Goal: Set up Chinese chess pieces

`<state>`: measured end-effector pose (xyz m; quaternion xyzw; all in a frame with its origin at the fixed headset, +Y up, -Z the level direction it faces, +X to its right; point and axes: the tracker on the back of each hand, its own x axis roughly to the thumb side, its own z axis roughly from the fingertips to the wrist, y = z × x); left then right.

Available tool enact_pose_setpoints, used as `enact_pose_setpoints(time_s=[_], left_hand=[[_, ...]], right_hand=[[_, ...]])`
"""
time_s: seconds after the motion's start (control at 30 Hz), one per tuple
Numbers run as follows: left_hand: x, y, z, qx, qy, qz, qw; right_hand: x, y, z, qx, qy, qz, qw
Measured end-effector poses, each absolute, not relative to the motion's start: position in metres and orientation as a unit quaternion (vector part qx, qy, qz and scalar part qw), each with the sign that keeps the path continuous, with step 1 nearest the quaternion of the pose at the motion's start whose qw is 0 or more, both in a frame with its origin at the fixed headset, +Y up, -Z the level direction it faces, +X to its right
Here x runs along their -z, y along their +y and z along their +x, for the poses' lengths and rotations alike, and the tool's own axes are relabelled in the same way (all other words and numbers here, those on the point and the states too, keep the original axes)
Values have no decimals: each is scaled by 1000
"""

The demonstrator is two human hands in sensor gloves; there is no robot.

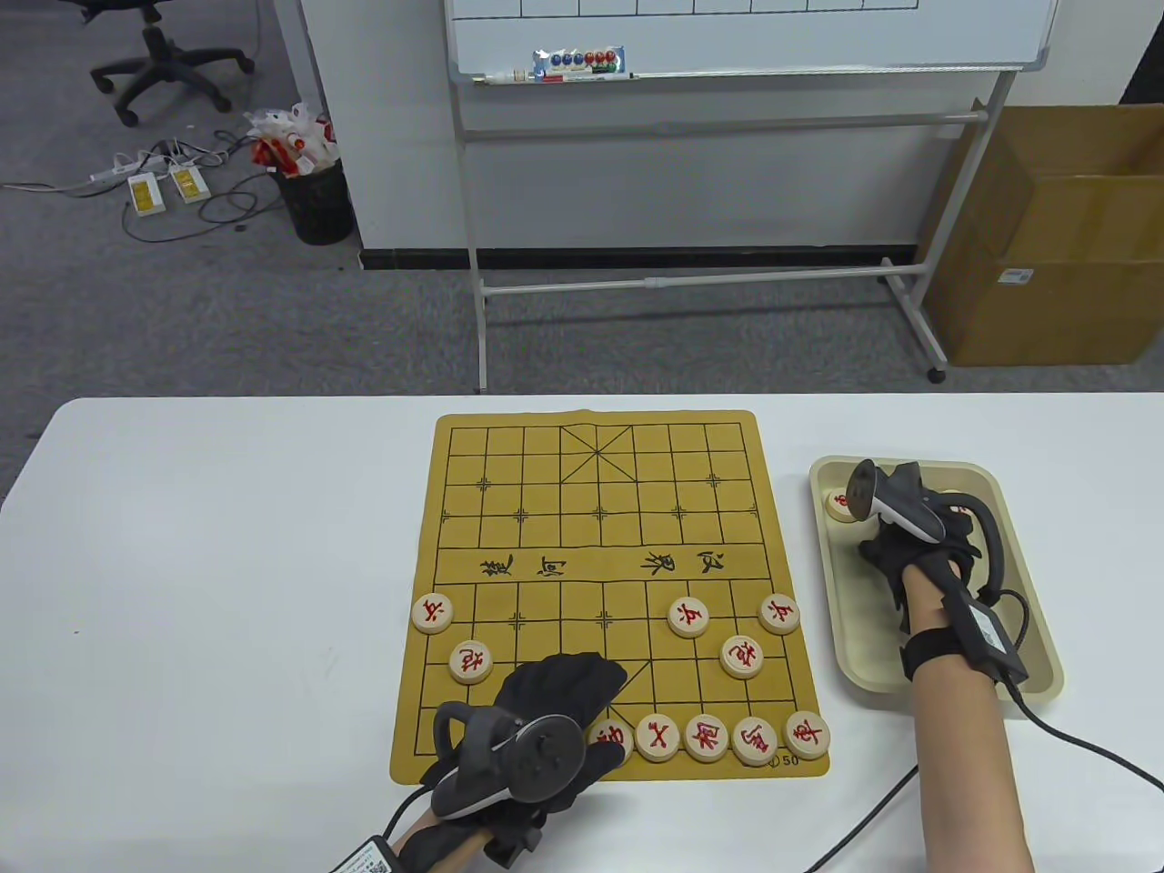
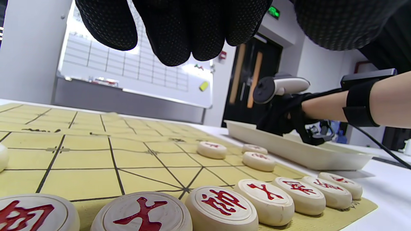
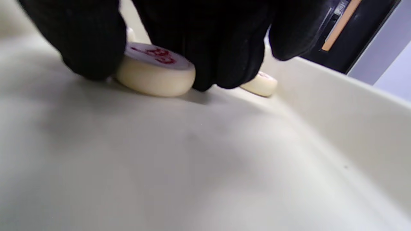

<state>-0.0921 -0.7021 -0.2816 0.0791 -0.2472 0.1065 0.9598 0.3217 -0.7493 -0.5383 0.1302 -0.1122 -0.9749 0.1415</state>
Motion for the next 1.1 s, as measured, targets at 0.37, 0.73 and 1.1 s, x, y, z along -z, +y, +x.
enact_pose_setpoints(time_s=[0.37, 0.73, 1.1], left_hand=[[280, -699, -93, -109, -247, 97, 958], [267, -692, -85, -112, -271, 141, 946], [248, -682, -75, -126, -317, 208, 917]], right_hand=[[484, -682, 291, 996, 1, 56, 75], [335, -648, 191, 971, 81, -200, -100], [282, -671, 153, 908, -61, -259, -323]])
